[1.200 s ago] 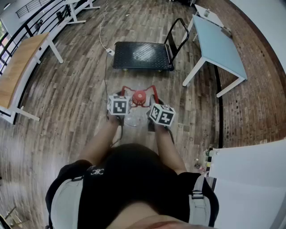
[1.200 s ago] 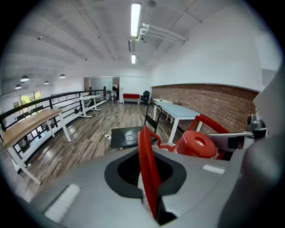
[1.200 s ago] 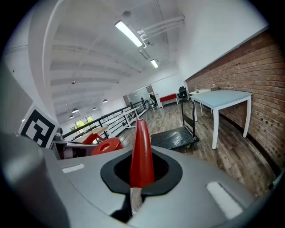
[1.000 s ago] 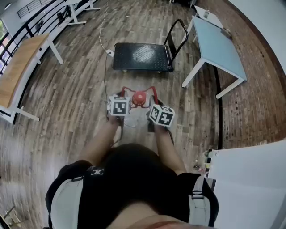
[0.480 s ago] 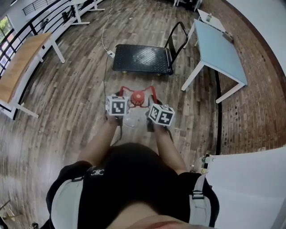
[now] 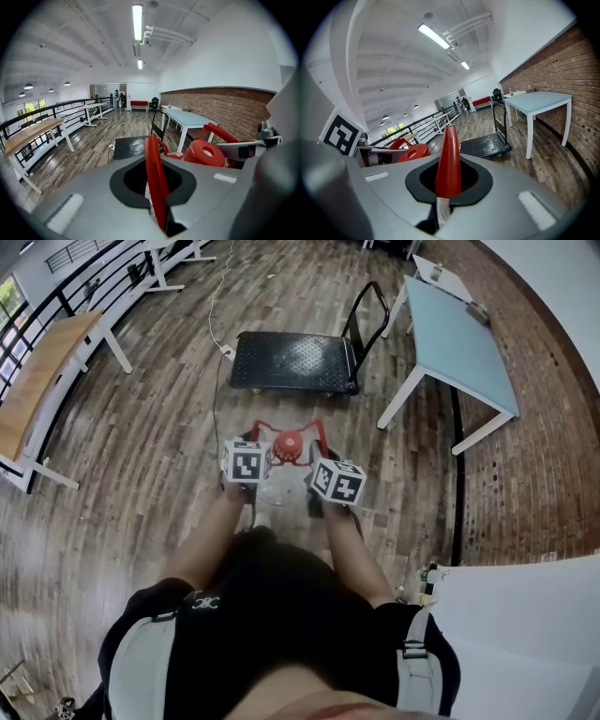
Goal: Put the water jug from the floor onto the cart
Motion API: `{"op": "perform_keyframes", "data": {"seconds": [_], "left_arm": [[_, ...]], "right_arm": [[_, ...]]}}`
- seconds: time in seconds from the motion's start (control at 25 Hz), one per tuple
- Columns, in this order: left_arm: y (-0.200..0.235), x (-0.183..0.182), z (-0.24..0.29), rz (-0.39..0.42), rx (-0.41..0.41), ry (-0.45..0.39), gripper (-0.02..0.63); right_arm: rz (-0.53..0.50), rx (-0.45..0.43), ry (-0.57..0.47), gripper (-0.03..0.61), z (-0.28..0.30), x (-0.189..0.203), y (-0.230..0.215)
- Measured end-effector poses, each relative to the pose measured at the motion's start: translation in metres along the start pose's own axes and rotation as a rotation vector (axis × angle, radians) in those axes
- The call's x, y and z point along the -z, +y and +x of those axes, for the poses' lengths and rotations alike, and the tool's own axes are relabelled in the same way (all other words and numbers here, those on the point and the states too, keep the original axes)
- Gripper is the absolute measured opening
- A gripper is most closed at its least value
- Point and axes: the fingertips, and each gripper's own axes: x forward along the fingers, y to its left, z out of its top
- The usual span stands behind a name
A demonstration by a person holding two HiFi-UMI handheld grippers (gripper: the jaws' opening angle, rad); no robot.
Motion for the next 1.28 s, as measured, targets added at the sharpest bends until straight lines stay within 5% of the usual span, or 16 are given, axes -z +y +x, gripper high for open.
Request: {"op": "perform_keyframes", "data": {"seconds": [0.56,1.28], "left_arm": [[0.002,-0.001,0.07,-0.006,0.035,0.052,0.008],[0.074,-0.078,0.179,0.03,0.059,0.057,0.009]], "right_arm": [[0.012,0.03,0.056,0.026,0.057,-0.002,-0.035],[0.025,0.052,0.064,0.026,0.192,-0.066,-0.034]]}}
